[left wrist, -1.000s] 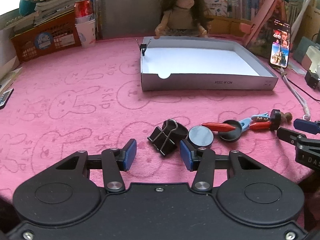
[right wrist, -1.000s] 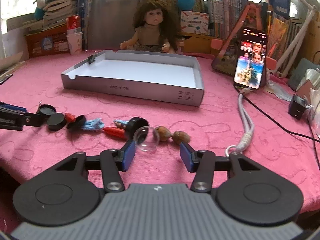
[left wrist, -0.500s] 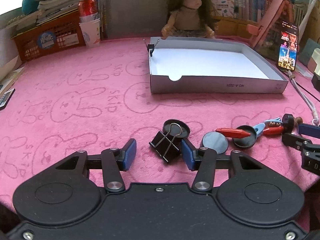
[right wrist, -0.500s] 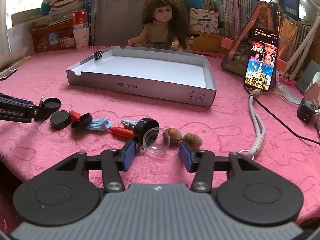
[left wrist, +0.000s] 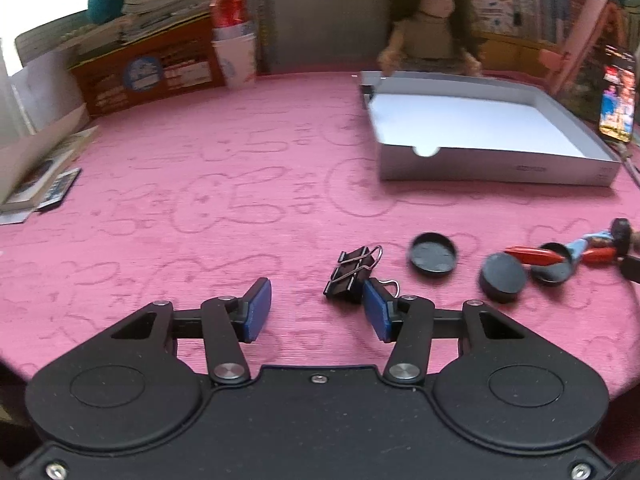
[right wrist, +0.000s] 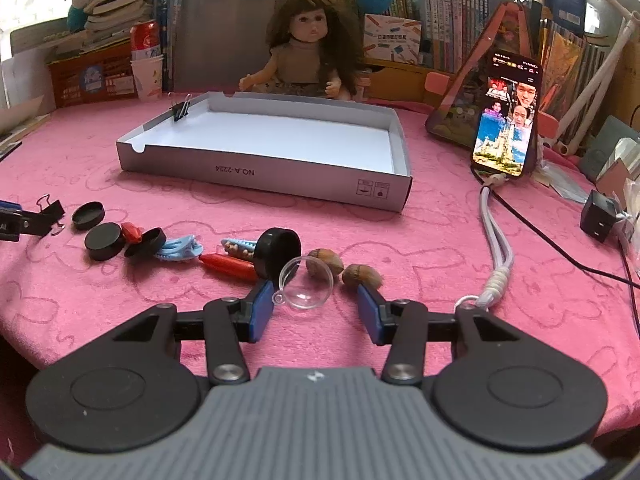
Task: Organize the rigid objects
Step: 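Grasp the black binder clip with the left tool while the right tool grasps the clear plastic dome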
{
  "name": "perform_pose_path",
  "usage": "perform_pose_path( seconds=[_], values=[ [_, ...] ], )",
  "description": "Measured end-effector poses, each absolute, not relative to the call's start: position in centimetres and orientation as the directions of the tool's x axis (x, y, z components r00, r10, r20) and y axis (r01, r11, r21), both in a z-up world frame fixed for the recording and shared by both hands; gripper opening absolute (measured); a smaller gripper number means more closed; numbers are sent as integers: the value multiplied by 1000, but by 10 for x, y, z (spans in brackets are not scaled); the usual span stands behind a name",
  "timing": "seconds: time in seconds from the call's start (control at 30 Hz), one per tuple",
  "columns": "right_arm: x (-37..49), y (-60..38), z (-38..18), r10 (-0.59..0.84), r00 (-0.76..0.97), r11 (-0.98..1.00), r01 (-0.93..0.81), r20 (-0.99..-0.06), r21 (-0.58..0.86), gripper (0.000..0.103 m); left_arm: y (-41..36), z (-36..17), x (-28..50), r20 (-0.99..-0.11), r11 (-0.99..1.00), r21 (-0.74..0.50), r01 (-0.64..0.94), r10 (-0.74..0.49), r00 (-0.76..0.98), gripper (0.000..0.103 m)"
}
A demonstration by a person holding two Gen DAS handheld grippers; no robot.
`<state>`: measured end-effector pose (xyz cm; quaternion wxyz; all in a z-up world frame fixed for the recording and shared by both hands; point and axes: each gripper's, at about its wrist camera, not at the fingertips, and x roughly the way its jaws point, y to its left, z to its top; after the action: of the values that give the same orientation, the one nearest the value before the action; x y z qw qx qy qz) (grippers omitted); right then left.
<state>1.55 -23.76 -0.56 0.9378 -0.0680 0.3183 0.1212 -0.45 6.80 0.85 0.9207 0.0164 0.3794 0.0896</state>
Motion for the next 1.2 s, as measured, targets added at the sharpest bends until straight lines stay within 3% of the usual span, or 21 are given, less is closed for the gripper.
perform_pose_path(
  seconds=[0.53,0.93,1.2],
  values=[
    [11,-236,-3,212,759,956,-293,-615,-31,55,93,13,-12,-677,954,124,-275,284,679,55],
    [15,-230,-5,188,774,961,-271,-605,-47,54,63,12,-3,-658,979,41,-199,176,732,64],
    [17,-231,-7,195,770,964,-266,-608,-27,51,60,-1,10,-659,966,17,-257,204,724,59]
  ],
)
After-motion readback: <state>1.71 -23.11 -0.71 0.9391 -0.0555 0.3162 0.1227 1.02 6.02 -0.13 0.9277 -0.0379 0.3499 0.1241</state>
